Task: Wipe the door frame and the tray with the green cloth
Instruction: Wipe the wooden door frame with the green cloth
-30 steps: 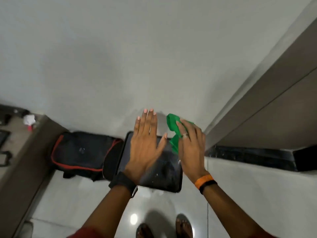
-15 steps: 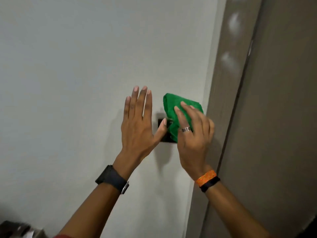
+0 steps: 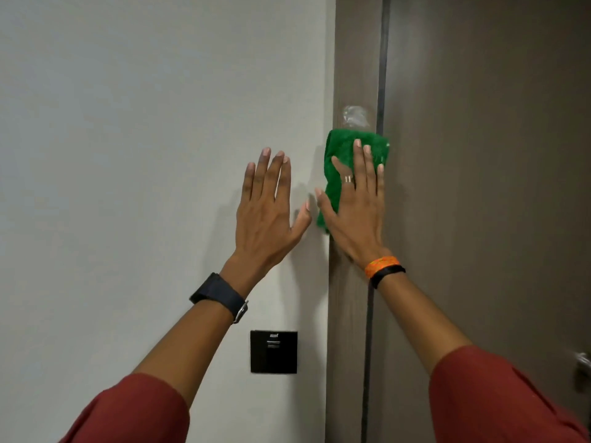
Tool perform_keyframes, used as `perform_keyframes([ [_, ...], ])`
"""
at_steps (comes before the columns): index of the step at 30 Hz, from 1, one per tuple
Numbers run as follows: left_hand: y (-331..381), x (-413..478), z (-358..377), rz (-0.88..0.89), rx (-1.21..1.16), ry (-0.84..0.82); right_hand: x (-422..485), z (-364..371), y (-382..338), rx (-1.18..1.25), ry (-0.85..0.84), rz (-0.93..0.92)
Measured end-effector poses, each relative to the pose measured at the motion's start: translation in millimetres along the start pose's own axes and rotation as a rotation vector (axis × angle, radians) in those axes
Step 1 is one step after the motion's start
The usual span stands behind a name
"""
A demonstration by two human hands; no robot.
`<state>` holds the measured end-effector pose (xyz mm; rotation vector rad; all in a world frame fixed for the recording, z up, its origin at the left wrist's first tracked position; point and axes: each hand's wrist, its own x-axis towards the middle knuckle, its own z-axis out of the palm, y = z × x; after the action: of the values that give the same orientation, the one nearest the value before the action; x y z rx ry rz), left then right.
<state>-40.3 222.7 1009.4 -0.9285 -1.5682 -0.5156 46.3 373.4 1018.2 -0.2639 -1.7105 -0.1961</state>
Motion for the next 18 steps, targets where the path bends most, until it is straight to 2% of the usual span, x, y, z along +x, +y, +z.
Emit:
perform_keyframes([
  [4, -8.7, 3.2, 17.1, 0.022, 0.005, -0.049, 6.7, 15.4, 7.4, -0.021, 0.072, -0.021],
  [11, -24.5, 15.9, 48.3, 0.034, 0.009, -0.025, 92.0, 18.1, 7.9, -0.116, 0.17, -0.018],
  [14, -27.0, 8.3, 62.5, 0.018, -0.006, -0.028, 56.0, 24.8, 5.4, -0.114, 0.177, -0.036],
  [18, -25.7, -6.6, 77.5, 0.024, 0.022, -0.033, -50.2, 37.7, 3.5, -0.123, 0.084, -0.021],
])
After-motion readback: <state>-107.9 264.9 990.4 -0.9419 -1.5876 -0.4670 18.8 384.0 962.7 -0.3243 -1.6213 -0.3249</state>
